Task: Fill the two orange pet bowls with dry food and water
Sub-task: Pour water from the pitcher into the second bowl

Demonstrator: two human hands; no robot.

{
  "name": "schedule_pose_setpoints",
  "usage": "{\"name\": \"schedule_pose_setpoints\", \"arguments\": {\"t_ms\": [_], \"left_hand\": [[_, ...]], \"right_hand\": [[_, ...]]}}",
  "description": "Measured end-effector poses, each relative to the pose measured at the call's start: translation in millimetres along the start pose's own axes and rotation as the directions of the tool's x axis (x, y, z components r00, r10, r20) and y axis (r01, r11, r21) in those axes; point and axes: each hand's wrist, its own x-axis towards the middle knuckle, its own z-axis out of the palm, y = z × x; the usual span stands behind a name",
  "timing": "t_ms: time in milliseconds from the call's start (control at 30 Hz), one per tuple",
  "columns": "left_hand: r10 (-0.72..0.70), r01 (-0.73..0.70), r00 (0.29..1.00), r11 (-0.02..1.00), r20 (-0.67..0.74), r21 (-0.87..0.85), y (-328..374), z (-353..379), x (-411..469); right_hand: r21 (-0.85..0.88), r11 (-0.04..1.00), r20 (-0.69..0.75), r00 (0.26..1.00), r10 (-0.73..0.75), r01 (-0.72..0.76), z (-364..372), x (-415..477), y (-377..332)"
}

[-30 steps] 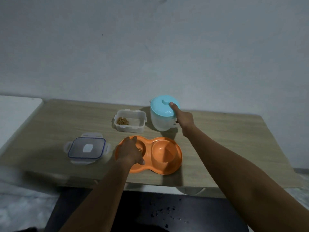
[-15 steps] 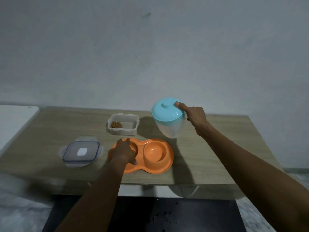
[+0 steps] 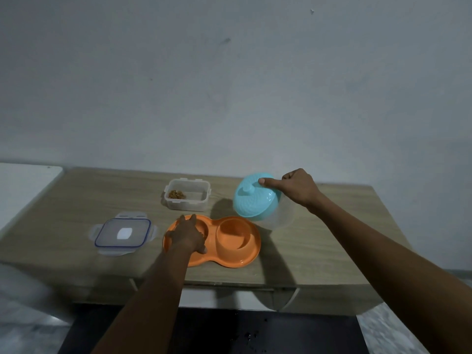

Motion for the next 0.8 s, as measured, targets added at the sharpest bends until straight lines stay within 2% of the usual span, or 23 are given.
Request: {"name": "schedule_pose_setpoints", "arguments": {"t_ms": [100,233,467,800], "left_hand": [[0.03,-0.03,1.0,0.999,0.0,0.044,3,-2,-7],[0.158,-0.169,0.986,0.947,0.062,0.274,6,-3,-12],[0.176,-0.184,0.983,0.938,0.052,0.295,4,-3,-14],[0.149,-0.16,0.987,0.943,0.059,0.292,8,-4,-14]], "right_hand": [[-0.055,0.998,0.017,0.999,-0.032,0.033,2,-2,-4],[-0.089,0.995,0.021,0.999,-0.038,0.04,4,-2,-6],[-0.164,0.985,0.035,0.998,-0.053,0.058,3,-5,-10],[-0.367,0.925,0.046,0.995,-0.091,0.102,7,-2,-13]]}}
